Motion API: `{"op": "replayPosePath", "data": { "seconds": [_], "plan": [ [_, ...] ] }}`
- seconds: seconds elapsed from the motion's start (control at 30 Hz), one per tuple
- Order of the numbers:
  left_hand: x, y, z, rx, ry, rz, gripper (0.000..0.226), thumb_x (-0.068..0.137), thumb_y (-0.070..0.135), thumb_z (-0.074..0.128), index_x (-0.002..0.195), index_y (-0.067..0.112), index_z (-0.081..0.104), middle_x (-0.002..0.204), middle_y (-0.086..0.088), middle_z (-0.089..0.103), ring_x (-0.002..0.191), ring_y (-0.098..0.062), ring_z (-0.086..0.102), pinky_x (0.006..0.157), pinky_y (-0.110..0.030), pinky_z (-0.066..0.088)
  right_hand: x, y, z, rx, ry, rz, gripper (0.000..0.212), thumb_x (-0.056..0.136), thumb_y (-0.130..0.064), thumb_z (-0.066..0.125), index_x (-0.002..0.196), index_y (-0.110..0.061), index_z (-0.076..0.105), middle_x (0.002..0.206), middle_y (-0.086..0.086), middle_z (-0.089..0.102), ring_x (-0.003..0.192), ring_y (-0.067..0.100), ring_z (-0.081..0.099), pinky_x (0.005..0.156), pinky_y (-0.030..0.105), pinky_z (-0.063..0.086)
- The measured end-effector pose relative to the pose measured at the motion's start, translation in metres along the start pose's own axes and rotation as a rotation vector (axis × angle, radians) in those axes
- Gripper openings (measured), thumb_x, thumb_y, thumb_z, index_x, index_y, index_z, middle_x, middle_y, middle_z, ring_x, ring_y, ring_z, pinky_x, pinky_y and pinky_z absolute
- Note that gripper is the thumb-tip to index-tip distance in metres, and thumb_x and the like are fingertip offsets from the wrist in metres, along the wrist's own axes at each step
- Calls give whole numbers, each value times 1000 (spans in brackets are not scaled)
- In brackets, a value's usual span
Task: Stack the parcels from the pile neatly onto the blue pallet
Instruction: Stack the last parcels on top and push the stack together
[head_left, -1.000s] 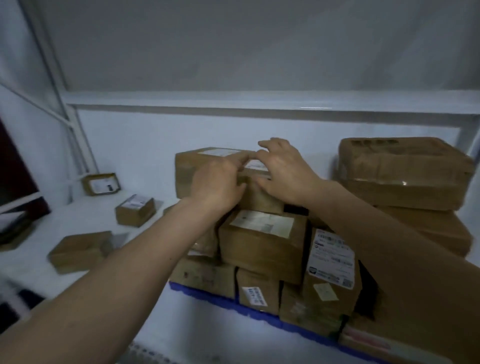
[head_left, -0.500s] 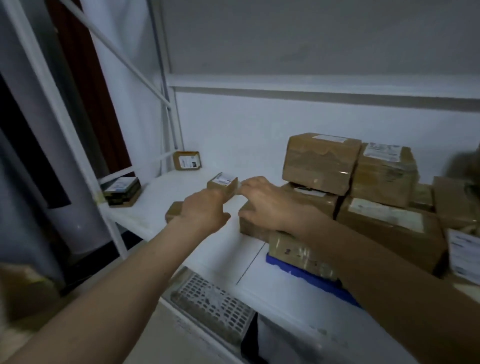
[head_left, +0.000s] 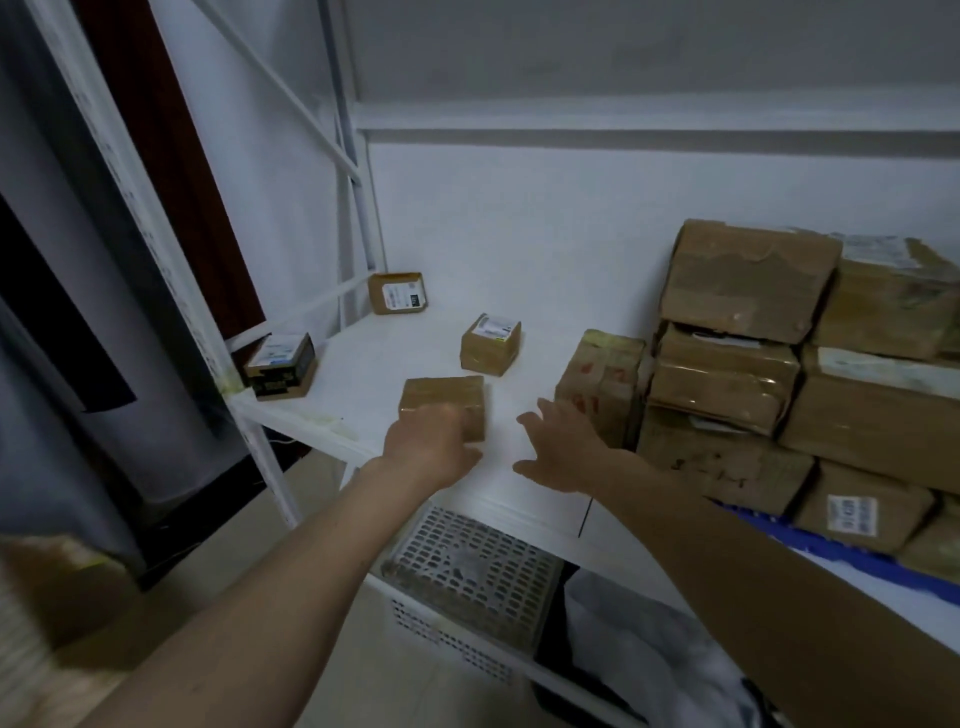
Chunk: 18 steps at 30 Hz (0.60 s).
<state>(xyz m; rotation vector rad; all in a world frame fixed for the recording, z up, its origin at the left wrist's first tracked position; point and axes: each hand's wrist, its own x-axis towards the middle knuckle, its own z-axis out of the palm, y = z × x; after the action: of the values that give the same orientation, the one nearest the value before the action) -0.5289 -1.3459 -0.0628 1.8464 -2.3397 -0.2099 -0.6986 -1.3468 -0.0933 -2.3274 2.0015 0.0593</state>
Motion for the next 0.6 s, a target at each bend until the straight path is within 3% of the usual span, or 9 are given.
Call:
{"op": "replayPosePath", "data": {
  "seconds": [0.2, 0.3, 0.37, 0.47, 0.6],
  "plan": [
    [35, -11, 21, -59, -32, 67, 43, 86, 39, 61, 126, 26, 55, 125, 2, 60, 110, -19, 57, 74, -25, 36, 25, 9, 4, 55, -18, 233, 61, 94, -41, 46, 143, -11, 24, 154, 20, 10, 141, 40, 10, 113, 49, 20],
    [57, -7, 33, -104, -38, 60, 59, 83, 41, 64, 135, 22, 44, 126, 0, 58, 111, -20, 58, 73, -27, 37, 44, 22, 4, 59, -36, 339, 59, 95, -35, 44, 141, -4, 24, 153, 29, 7, 139, 46, 10, 110, 51, 23],
    [73, -3, 41, -108, -58, 67, 67, 81, 45, 66, 138, 22, 39, 130, 0, 55, 114, -21, 56, 78, -30, 41, 58, 32, 4, 67, -42, 393, 62, 93, -30, 44, 142, 1, 20, 150, 33, 8, 138, 48, 13, 109, 51, 22],
    [105, 3, 50, -92, -129, 114, 80, 81, 46, 66, 146, 21, 26, 145, -6, 42, 128, -24, 45, 97, -35, 42, 78, 47, 7, 120, -19, 468, 71, 93, -28, 45, 146, 5, 10, 150, 33, 8, 139, 47, 12, 112, 51, 18],
    [156, 19, 58, -77, -217, 172, 90, 82, 44, 67, 151, 18, 15, 148, -8, 37, 134, -26, 38, 102, -36, 38, 101, 70, 12, 176, 46, 560, 64, 96, -32, 39, 143, 4, 15, 147, 34, 17, 138, 45, 17, 112, 49, 22]
  ]
}}
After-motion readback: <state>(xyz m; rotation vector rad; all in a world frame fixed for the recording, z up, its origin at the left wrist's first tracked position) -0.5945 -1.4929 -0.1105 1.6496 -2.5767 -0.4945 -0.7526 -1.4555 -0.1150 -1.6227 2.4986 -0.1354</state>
